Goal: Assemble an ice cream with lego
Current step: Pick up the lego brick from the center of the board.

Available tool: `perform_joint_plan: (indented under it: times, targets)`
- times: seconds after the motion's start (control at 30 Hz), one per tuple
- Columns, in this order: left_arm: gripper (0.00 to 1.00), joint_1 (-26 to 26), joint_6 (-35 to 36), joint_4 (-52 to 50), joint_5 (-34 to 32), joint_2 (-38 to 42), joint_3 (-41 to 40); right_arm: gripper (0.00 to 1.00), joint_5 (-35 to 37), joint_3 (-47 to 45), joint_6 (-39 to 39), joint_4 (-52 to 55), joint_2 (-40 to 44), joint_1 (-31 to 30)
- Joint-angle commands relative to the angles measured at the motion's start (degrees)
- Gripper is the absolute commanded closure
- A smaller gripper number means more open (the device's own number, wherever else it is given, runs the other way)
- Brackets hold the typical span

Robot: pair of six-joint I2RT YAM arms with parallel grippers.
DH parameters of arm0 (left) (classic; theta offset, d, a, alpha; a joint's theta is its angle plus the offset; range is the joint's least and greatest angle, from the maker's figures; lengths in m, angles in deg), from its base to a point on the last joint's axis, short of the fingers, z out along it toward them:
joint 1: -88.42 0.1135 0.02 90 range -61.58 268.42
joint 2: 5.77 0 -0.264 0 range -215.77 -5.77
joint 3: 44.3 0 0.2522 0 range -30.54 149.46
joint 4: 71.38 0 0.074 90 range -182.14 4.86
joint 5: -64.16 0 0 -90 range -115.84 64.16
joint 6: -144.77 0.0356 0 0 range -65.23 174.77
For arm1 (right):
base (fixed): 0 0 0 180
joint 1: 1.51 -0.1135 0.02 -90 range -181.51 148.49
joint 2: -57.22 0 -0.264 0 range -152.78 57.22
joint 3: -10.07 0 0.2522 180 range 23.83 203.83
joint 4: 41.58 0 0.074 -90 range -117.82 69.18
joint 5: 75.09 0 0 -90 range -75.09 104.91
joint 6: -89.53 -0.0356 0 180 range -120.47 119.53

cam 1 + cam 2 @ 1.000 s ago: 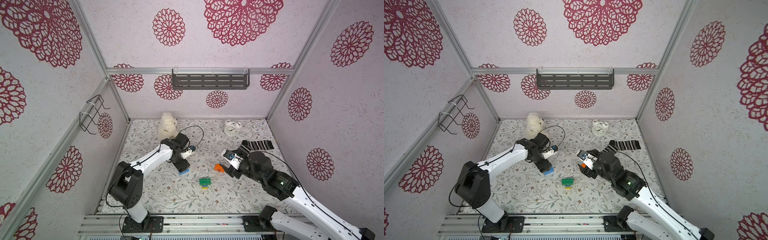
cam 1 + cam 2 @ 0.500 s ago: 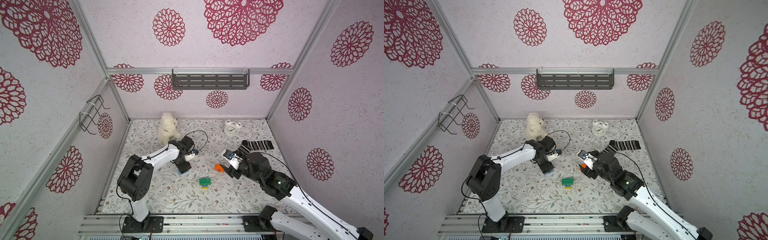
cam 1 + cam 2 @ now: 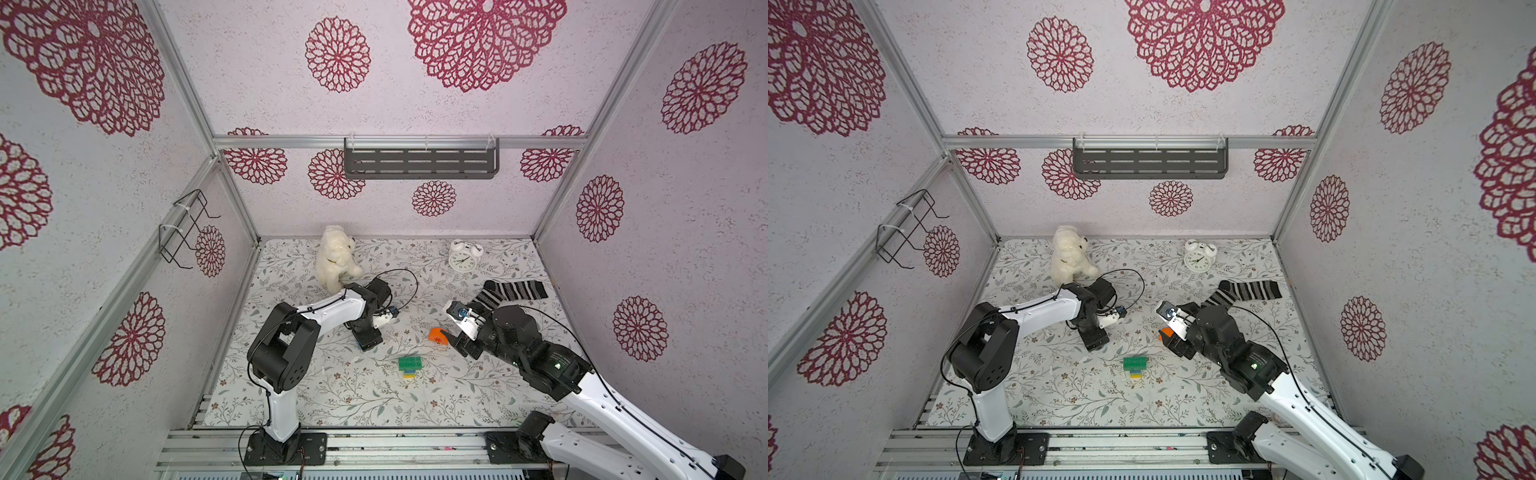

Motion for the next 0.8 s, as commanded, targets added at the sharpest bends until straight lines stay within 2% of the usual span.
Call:
perform_joint_plan:
  times: [0.0, 0.27, 0.57, 0.77]
  targets:
    - [0.27, -0.4, 1.1, 1.0, -0.1, -0.3, 1.4, 0.24, -0.1, 0.3, -0.1, -0.5, 1.1, 0.4]
    - [0.39, -0.5, 1.2, 0.6, 0.4, -0.8, 1.6, 0.25, -0.3, 0.4, 0.1, -0.6, 0.6, 0.4]
    - [0.41, -0.7, 1.1, -0.3, 0.8, -2.2, 2.0, 0.25, -0.4, 0.4, 0.2, -0.2, 0.6, 0.5]
    - [0.50, -0.9, 1.1, -0.6, 0.5, -2.5, 2.2, 0.25, -0.4, 0.2, 0.2, -0.2, 0.9, 0.6]
